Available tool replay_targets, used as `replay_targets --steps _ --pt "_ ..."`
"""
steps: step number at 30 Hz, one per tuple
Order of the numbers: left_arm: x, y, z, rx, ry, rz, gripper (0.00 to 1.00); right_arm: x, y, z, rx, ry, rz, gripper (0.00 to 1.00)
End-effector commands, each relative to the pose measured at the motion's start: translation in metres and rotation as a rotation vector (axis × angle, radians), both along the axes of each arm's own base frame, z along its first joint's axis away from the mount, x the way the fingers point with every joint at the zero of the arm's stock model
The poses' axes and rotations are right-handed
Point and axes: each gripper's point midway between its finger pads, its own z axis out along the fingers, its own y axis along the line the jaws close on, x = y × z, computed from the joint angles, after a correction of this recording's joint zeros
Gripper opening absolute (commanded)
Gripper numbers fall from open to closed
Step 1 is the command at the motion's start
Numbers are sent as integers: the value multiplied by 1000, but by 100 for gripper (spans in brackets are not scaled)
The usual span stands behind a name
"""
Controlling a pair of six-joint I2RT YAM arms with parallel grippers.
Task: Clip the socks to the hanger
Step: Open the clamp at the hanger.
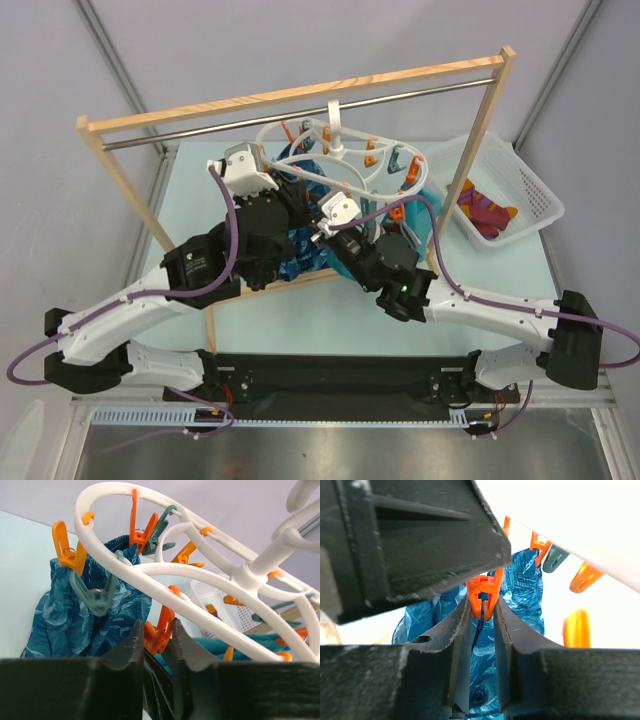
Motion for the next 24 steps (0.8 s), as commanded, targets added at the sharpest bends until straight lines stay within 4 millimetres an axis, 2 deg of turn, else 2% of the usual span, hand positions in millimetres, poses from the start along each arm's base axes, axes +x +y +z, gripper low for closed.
replay_targets --steps 1,2,3,4,8,10,13,14,16,17,18,19,24 --pt "1 10 11 -7 -26 21 20 -5 -13 35 100 -41 -17 15" --pt "1 9 11 -7 -27 15 11 -6 -14 35 102 -40 -18 21" --pt "1 8 10 5 -31 11 5 -7 -16 37 106 -36 -23 32" --pt "1 9 10 8 -29 11 0 -7 -16 34 95 -25 -26 37" --pt "0 9 8 7 -29 3 0 -8 -27 29 87 19 -42 57" --pt "-2 7 9 -4 -32 -17 0 -15 -33 28 76 53 -17 63" --pt "-2 3 9 10 -37 -43 0 -27 -41 16 47 119 23 66" --pt "-3 2 9 13 -36 -52 0 -34 -53 26 75 125 40 67" --pt "-4 4 8 20 -43 -60 0 -42 -58 19 56 178 79 68" --pt "-5 5 8 13 -49 -64 0 -49 -67 26 74 187 96 69" --pt "-4 3 5 15 -55 -68 0 -57 -67 31 72 197 148 69" --pt "-5 5 6 8 -61 -71 0 -62 -68 23 55 246 174 70" --pt "-10 3 15 5 -79 -126 0 -91 -68 24 86 403 336 70"
